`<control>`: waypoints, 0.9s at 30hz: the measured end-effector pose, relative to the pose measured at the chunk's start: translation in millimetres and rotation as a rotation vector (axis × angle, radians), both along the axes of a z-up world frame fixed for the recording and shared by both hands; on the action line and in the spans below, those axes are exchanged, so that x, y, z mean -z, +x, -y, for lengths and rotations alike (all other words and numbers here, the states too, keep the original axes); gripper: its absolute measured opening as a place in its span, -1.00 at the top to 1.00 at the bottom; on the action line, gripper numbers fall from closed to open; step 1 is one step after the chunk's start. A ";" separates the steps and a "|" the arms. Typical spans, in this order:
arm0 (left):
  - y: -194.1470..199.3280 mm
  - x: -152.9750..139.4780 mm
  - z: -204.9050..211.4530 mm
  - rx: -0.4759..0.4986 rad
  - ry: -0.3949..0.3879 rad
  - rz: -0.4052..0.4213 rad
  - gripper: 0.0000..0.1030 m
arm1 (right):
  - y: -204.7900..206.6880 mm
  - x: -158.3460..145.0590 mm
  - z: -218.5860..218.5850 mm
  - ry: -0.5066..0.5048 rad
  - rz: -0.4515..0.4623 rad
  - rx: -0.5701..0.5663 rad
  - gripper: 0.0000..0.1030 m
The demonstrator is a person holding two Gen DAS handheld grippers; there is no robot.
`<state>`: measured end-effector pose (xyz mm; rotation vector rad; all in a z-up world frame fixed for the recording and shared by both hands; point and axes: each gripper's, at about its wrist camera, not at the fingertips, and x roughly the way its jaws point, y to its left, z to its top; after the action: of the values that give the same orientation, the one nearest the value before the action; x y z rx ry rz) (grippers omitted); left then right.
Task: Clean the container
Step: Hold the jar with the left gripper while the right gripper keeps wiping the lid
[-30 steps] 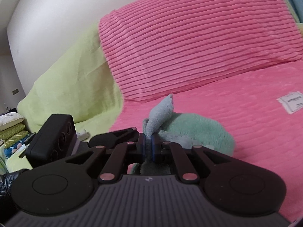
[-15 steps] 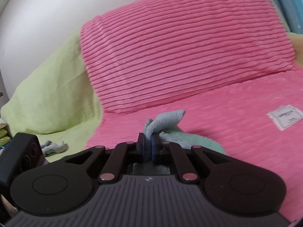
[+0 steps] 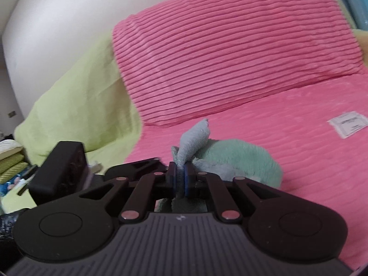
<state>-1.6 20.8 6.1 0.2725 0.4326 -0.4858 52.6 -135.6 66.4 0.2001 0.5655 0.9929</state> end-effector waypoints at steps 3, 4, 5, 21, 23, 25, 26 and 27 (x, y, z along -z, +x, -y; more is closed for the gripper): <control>4.1 -0.8 0.1 -0.001 -0.002 -0.002 -0.66 | -0.1 -0.1 -9.8 0.007 -0.001 -0.020 0.91; 5.5 -1.1 0.1 -0.001 -0.003 -0.002 -0.66 | 1.1 -0.3 -13.3 0.008 0.001 -0.021 0.91; 6.8 -1.3 0.2 -0.002 -0.004 -0.003 -0.66 | 2.5 -0.4 -16.6 0.009 0.002 -0.020 0.91; 22.5 -8.8 13.9 0.002 -0.003 0.005 -0.65 | 19.2 1.1 6.1 -0.033 0.033 0.136 0.92; 22.1 -8.4 14.2 0.002 -0.002 0.005 -0.65 | 11.2 0.7 11.3 -0.031 0.025 0.141 0.91; 10.0 -1.5 8.7 0.004 -0.003 0.008 -0.66 | 4.0 0.3 12.2 -0.028 0.019 0.140 0.91; 2.2 3.1 5.4 0.006 -0.004 0.009 -0.66 | 1.0 -0.2 12.7 -0.026 0.015 0.135 0.91; 1.2 3.2 5.1 0.005 -0.004 0.009 -0.66 | -1.2 -0.6 10.9 -0.025 0.013 0.127 0.91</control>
<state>-0.4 15.7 2.8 0.2720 0.4224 -0.4899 51.4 -146.5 66.9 0.2051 0.5466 0.8634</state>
